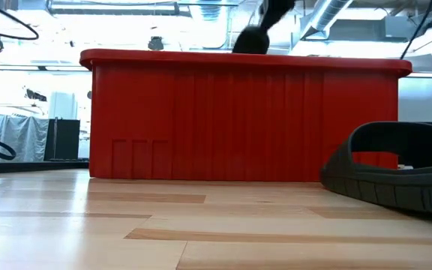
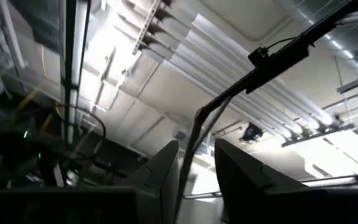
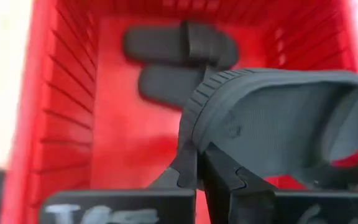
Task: Pick and place slides into bin
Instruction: Put the black slide into the red container
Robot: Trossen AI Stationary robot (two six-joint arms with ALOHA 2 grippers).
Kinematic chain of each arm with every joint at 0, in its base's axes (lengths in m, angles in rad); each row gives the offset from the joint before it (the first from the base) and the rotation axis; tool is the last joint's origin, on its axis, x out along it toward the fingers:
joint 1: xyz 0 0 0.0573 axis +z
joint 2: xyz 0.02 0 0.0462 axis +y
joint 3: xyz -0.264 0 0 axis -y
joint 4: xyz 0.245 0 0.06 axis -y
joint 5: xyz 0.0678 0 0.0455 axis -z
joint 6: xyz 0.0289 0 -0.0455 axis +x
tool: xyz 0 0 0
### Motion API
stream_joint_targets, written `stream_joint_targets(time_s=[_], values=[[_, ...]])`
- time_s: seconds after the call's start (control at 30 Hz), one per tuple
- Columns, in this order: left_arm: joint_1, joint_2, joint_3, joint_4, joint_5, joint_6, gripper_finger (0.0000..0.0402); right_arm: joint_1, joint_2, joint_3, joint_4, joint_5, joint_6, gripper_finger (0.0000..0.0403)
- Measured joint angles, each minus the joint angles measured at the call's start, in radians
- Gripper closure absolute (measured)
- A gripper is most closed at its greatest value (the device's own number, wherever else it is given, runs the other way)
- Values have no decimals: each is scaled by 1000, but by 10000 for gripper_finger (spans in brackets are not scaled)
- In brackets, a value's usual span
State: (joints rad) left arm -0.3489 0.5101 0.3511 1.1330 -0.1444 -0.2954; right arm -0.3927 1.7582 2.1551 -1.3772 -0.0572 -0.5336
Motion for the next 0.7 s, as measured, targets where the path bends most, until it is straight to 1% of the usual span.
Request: stream_joint_targets(time_s=[0.1, 0.23, 0.33, 0.37, 0.43, 0.6, 0.67, 0.7], values=[[8, -24, 0, -5, 0, 145, 308, -30, 64, 0, -19, -6, -47, 403], [10, -60, 0, -43, -5, 466, 308, -58, 140, 0, -47, -1, -103, 403], [10, -84, 0, -76, -74, 657, 308, -76, 191, 0, -56, 3, -147, 403], [10, -90, 0, -87, -122, 695, 308, -84, 207, 0, -59, 4, -159, 403], [10, -101, 0, -109, -253, 748, 308, -97, 230, 0, -59, 4, -178, 403], [10, -107, 0, -139, -639, 756, 308, -140, 266, 0, -60, 3, -208, 403], [10, -107, 0, -137, -729, 759, 308, -149, 274, 0, -61, -1, -221, 403], [10, -107, 0, -137, -750, 774, 308, -153, 276, 0, -66, -2, -224, 403]])
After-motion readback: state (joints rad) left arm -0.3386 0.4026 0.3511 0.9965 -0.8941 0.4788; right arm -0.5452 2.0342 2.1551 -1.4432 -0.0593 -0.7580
